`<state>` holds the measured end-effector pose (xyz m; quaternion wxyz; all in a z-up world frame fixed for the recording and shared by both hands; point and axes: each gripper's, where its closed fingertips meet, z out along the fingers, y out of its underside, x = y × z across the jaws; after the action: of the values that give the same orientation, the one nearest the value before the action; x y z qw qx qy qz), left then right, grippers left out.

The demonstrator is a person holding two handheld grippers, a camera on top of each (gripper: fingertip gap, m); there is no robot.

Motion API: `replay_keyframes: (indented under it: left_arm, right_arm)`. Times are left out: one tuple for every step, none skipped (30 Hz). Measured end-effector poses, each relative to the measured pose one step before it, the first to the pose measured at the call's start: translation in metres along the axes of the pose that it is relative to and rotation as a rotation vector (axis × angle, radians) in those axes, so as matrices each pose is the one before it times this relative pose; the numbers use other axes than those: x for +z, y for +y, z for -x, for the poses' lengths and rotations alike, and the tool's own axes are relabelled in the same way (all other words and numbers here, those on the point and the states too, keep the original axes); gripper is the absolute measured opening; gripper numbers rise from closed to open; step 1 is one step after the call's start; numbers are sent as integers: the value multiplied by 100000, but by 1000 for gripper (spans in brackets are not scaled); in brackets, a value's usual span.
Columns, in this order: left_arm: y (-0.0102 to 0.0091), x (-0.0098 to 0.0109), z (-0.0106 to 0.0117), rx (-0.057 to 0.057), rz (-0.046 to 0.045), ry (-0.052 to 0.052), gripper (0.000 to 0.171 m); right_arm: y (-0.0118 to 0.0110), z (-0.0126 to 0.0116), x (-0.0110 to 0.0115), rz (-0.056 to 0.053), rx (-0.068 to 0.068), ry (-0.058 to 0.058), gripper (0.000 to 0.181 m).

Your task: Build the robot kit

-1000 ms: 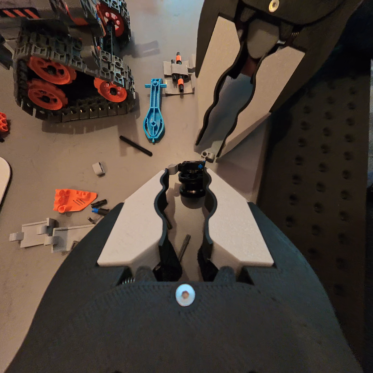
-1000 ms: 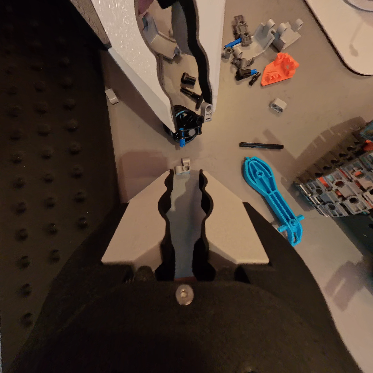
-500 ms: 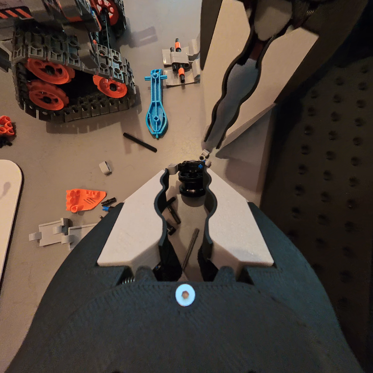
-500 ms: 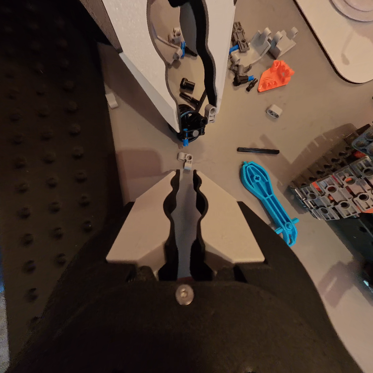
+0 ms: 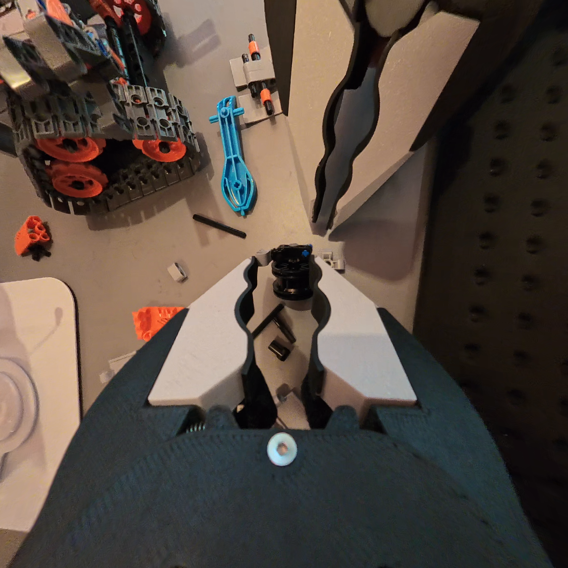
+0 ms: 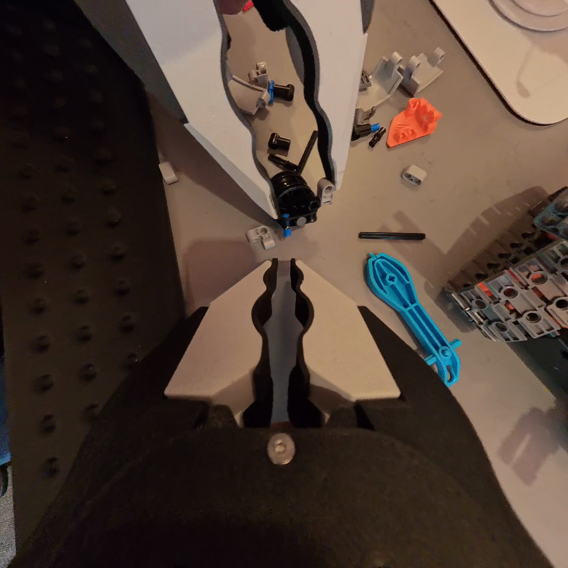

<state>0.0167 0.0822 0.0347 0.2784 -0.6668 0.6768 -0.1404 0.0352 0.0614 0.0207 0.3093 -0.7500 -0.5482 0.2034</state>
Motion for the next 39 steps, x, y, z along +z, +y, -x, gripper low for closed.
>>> replay_keyframes:
  left_arm:
    - [76, 25, -169, 1455, 1509, 1267, 31]
    - [78, -47, -55, 1254, 1283, 677, 31]
    - [184, -164, 103, 1188, 1504, -120, 31]
    - [166, -229, 9, 1033, 1103, 492, 31]
    - [63, -238, -145, 972, 177, 1178, 31]
    - [33, -172, -120, 806, 247, 857, 31]
    - [40, -101, -121, 1316, 642, 690, 31]
    - [41, -8, -200, 2172, 1037, 823, 31]
    - [57, 78, 2, 1382, 1471, -191, 31]
    - [87, 142, -13, 1132, 1773, -130, 31]
    - [47, 144, -150, 1654, 1625, 418, 31]
    - [-8, 120, -202, 1353, 1230, 626, 31]
    - [-87, 71, -78, 747, 575, -106, 31]
    - [-45, 30, -60, 491, 504, 49, 31]
    - [-35, -6, -88, 260, 238, 488, 31]
    - [-55, -14, -42, -69, 23, 448, 31]
    - [-29, 29, 16, -27, 177, 68, 31]
    - [-11, 69, 0, 145, 453, 95, 31]
    - [-47, 63, -30, 334, 369, 84, 31]
    - [-35, 59, -6, 313, 502, -18, 31]
    - [-30, 51, -30, 465, 514, 88, 31]
    - [23, 35, -49, 533, 804, 240, 31]
    - [20, 40, 9, 761, 932, -190, 31]
    - [16, 16, 55, 407, 988, -362, 31]
    - [-9, 13, 11, 699, 740, -42, 31]
    - [-11, 8, -1, 901, 767, 15, 31]
    - [-28, 14, 14, 426, 672, -23, 31]
    - [-30, 30, 8, 74, 600, -34, 31]
    - [4, -7, -1, 1070, 1125, -437, 31]
    - [1, -27, -4, 1950, 1336, -880, 31]
    - [-43, 9, 14, 1132, 982, -914, 31]
    - [-95, 31, 26, 487, 471, -892, 30]
    - [-39, -8, -13, 1580, 619, -947, 30]
    - [-35, 9, 10, 1151, 745, -953, 30]
    - [-101, 29, 26, 668, 586, -1068, 30]
    - [-74, 7, 22, 1546, 782, -1371, 30]
    - [-56, 0, 9, 2035, 1121, -1546, 30]
    - [-63, 12, 13, 1061, 1189, -1428, 30]
    - [-137, 142, -91, 1354, 538, -1024, 29]
  right_arm:
    - [-13, 201, -48, 32, -380, -554, 7]
    - [-19, 135, -17, 12, -735, -52, 7]
    - [-60, 66, -29, -330, -867, 375, 8]
    - [-87, 92, -23, -262, -191, -6, 8]
    - [-74, 130, 14, -163, 147, -328, 10]
    - [-42, 70, 20, -222, -188, 106, 10]
    - [-12, -48, -11, -464, -448, 719, 9]
    - [-3, -39, -54, -654, -33, 181, 9]
    - [-16, -14, -49, -661, 578, -416, 9]
    - [-20, -61, -42, -609, 678, -146, 8]
    - [-18, -57, -8, -417, 293, 129, 8]
    - [33, 19, 9, 5, -90, -59, 8]
    - [67, 20, 47, 244, -161, -2, 7]
    - [68, 25, 71, 219, -179, 138, 7]
    - [65, 69, 68, 136, -192, -135, 6]
    - [38, 67, 66, -91, -93, -183, 6]
    - [20, 69, 74, -40, 79, -210, 6]
    - [46, 107, 78, 213, -147, -391, 6]
    - [35, 49, 58, 173, -432, -84, 6]
    - [3, -18, 23, -30, -114, 95, 6]
    - [-11, -62, 8, -127, 398, 35, 6]
    - [-22, 2, -20, -228, 190, -146, 6]
    - [-71, 14, -33, -450, -24, 85, 6]
    - [-86, 42, -13, -385, 123, -116, 6]
    - [-16, 84, 18, -135, -169, -296, 6]
    - [18, -11, -8, -47, -165, 95, 5]
    - [-22, 8, -30, -346, 196, -94, 4]
    - [-33, -5, -36, -389, 361, -72, 4]
    - [-1, -57, -59, -232, 137, 299, 3]
    - [-42, -45, -75, -409, 96, 384, 3]
    - [-60, 34, -84, -572, 121, 14, 2]
    - [1, 51, -47, -186, 13, -135, 2]
    - [59, -28, -29, 76, -41, 368, 2]
    - [37, 2, -11, -8, 81, 102, 1]
    - [-5, 147, 38, -106, 104, -651, 1]
    - [26, 108, 36, 117, -177, -270, 0]
    - [38, -17, 11, 125, 13, 364, 0]
    - [-66, 67, 36, -442, 470, -383, 0]
    - [-76, 121, 78, -397, 142, -522, 0]
